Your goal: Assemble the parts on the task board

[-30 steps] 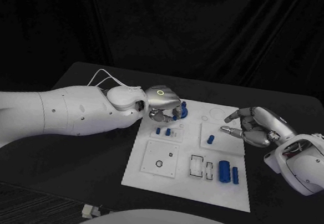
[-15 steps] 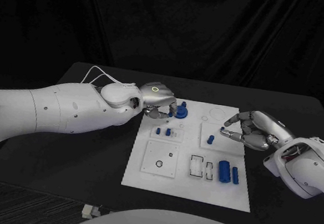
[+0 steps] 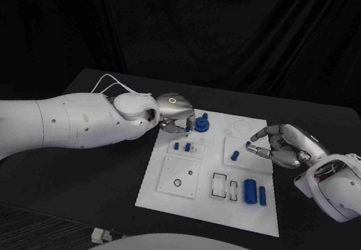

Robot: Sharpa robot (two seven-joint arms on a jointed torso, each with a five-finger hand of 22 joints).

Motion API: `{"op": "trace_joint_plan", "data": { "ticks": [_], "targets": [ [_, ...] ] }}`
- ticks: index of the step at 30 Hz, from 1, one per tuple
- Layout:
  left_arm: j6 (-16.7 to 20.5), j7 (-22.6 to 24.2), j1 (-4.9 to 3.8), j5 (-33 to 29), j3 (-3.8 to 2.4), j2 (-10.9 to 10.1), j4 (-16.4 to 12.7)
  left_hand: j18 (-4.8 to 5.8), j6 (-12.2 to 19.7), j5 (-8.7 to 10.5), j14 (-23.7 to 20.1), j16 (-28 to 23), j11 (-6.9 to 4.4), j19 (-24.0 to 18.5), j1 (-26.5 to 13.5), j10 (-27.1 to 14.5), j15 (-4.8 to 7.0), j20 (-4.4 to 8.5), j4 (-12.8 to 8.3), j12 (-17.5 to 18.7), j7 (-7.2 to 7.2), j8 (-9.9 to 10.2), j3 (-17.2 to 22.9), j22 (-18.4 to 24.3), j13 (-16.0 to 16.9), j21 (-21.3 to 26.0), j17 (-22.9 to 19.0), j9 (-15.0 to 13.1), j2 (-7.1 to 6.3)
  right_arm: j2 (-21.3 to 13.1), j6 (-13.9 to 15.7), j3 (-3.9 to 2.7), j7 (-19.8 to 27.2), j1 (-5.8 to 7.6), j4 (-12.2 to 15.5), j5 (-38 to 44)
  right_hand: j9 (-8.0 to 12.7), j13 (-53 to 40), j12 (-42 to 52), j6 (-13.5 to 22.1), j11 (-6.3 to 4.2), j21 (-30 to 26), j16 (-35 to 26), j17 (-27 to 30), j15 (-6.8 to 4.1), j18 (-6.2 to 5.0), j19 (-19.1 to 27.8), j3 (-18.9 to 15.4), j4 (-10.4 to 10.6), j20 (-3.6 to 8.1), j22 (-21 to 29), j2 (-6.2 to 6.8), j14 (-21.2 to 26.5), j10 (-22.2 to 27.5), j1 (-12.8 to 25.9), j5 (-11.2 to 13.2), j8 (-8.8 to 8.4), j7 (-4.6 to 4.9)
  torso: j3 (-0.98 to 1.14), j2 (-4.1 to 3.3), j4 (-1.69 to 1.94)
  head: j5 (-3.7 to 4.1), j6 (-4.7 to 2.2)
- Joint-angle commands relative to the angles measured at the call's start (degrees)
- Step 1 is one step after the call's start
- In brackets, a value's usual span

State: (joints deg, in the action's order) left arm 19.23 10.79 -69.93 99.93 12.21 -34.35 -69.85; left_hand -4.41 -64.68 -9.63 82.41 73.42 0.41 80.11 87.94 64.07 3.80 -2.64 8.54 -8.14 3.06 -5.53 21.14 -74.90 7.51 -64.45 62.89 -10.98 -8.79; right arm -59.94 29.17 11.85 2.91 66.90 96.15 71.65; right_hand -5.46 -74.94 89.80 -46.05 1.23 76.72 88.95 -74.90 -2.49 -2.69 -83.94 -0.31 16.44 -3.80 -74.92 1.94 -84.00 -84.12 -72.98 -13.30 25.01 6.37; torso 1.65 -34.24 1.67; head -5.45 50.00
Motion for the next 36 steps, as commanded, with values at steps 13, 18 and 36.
{"op": "trace_joint_plan", "data": {
  "ticks": [13, 18, 36],
  "targets": [
    [-2.2, -0.3, 0.62, 0.0, -0.04, 0.8, 0.6, -0.81, 0.4, 0.19, -0.1, -0.1, 0.09, 0.0, -0.6, 0.1, -0.12, -0.07, 0.0, 0.4, 0.22, 0.4, 0.5, -6.9, -0.1, 0.2, 0.1, 0.1, 0.17, 0.0, 0.0, -0.03, -0.4, -0.16, 0.0, 0.1, 0.1, -14.6, 0.0, -0.4, 0.38, -0.2, -0.3, -12.9, 0.27, -0.63, 0.3, -0.3, 0.0, -0.24, -10.6, 0.07, -5.4, -5.6, -0.5, -0.3, -0.33, -0.11, 0.01, 0.03, 0.06, -0.02, 0.0],
    [-2.4, -0.2, 0.81, 0.0, -0.04, 1.1, 0.9, -0.81, 0.4, 0.15, -0.1, -0.1, 0.1, 0.0, -0.6, 0.2, -0.12, -0.07, 0.0, 0.3, 0.22, 0.5, 0.5, -6.9, -0.1, 0.2, 0.0, 0.1, 0.17, -0.1, 0.0, -0.03, -0.4, -0.16, 0.0, 0.1, 0.1, -14.6, 0.0, -0.4, 0.38, -0.2, -0.3, -12.9, 0.27, -0.63, 0.3, -0.3, 0.0, -0.24, -10.6, 0.07, -5.4, -5.6, -0.5, -0.3, -0.33, -0.11, 0.01, 0.06, 0.05, 0.05, 0.0],
    [-3.1, -0.2, 1.67, 0.0, -0.04, 1.8, 2.0, -0.84, 0.6, 0.04, -0.2, -0.2, 0.13, 0.0, -0.5, 0.4, -0.13, -0.09, -0.2, 0.4, 0.23, 0.6, 0.7, -6.9, -0.2, 0.4, -0.1, 0.2, 0.14, -0.1, -0.2, -0.03, -0.4, -0.15, 0.1, 0.0, 0.1, -14.6, 0.0, -0.4, 0.39, -0.2, -0.3, -12.9, 0.28, -0.62, 0.3, -0.3, 0.0, -0.24, -10.6, 0.08, -5.4, -5.6, -0.5, -0.3, -0.35, -0.1, 0.0, 0.05, 0.03, 0.09, 0.0]
  ]
}}
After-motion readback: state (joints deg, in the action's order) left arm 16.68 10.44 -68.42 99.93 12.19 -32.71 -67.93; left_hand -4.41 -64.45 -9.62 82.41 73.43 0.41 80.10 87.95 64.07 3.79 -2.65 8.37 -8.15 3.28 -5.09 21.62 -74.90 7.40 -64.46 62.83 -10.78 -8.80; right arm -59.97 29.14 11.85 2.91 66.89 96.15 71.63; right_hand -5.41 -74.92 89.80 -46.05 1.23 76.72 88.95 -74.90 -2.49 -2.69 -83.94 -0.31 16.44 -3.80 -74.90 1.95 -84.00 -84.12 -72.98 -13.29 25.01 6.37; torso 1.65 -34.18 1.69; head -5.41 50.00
